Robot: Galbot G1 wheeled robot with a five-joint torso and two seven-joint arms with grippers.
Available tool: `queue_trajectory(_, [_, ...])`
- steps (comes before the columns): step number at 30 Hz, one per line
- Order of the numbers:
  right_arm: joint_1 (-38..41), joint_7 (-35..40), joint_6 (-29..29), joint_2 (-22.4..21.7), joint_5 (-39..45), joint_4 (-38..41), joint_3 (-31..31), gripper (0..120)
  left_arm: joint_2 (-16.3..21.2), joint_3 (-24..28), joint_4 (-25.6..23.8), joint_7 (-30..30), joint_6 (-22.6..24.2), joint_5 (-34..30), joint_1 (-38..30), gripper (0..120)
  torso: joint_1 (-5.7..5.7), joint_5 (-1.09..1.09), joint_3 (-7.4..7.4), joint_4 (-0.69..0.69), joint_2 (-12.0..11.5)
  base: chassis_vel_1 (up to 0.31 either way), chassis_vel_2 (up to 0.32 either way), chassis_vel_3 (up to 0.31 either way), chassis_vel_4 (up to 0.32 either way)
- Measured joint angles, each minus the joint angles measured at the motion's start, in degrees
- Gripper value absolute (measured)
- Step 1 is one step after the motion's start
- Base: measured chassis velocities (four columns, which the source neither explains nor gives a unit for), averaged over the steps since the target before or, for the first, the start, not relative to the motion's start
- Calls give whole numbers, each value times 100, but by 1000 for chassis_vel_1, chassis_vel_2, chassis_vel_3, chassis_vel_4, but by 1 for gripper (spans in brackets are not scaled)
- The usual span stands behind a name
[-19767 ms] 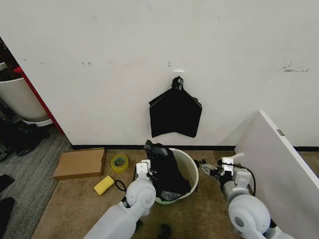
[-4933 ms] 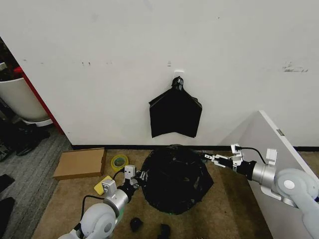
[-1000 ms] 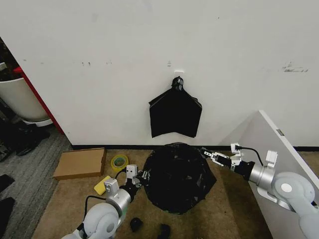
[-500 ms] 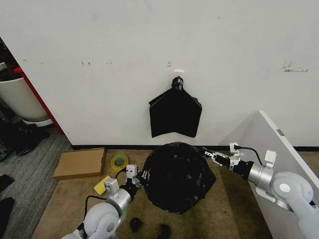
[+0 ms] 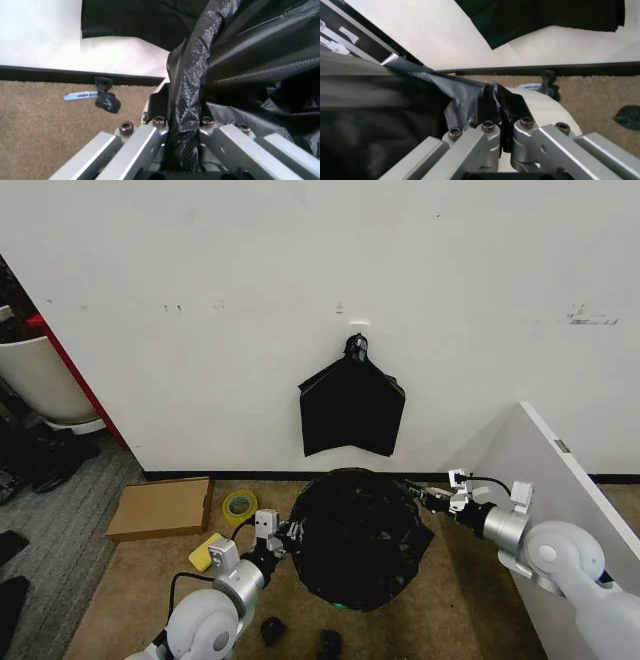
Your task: Place the garbage bag over the trash bin.
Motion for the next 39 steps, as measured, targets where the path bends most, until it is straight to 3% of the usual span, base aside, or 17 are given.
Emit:
queue_trajectory(14, [-109,152,90,40,-299,-30,-67,0,-34,14,-29,-2,-9,52,15,1,0,0,0,0,0,0,0,0,0])
queue_trajectory(17, [-110,232,160,63,-272,-14,-18,7,-49,13,-26,-37,-14,47,16,1,0,0,0,0,0,0,0,0,0])
queue_trajectory(22, [-148,576,380,138,-56,12,206,30,-134,3,52,-160,-24,-28,74,1,0,0,0,0,0,0,0,0,0])
queue_trajectory(24, [-174,614,397,142,-42,10,236,31,-137,1,54,-173,-25,-29,87,1,0,0,0,0,0,0,0,0,0])
queue_trajectory(30, [-279,1110,536,198,15,34,452,58,-137,-27,77,-284,-30,-8,145,1,0,1,0,0,0,0,0,0,0])
queue_trajectory(32, [-287,1168,554,196,42,65,500,61,-148,-28,95,-311,-30,7,152,1,0,1,0,0,0,0,0,0,0])
queue_trajectory(36, [-364,1347,561,154,167,309,708,77,-238,-44,145,-481,-31,62,172,1,0,1,0,0,0,0,0,0,0])
queue_trajectory(39, [-605,1665,216,102,31,976,837,88,-408,-45,212,-973,34,73,130,1,0,0,0,0,0,0,0,0,0])
